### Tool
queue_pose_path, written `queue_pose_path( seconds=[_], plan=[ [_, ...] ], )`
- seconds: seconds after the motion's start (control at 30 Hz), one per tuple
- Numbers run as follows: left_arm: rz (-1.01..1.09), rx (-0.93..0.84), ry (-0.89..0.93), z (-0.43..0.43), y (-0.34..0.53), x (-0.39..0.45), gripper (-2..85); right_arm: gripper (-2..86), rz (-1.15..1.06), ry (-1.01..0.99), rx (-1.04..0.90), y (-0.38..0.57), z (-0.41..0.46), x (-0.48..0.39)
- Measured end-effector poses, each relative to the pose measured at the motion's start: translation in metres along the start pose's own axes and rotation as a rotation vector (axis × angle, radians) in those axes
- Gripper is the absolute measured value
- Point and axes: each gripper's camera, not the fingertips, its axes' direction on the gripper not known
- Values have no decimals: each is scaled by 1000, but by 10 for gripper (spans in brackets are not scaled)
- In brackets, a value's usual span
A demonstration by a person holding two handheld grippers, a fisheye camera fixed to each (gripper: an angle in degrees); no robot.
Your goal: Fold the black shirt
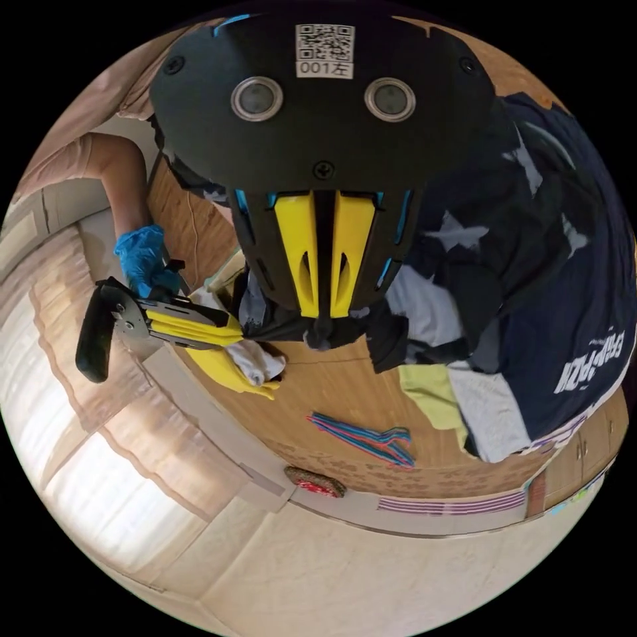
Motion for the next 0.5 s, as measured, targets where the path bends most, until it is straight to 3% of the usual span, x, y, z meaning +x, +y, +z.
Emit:
queue_pose_path(
  seconds=[0.3, 0.5],
  plan=[
    [175, -99, 63, 41, -37, 39, 1, 7, 204, 365, -115, 11, -14, 46],
    [198, -219, 70, 74, -13, 40, 2, 10, 199, 261, -155, 25, -6, 47]
  ],
)
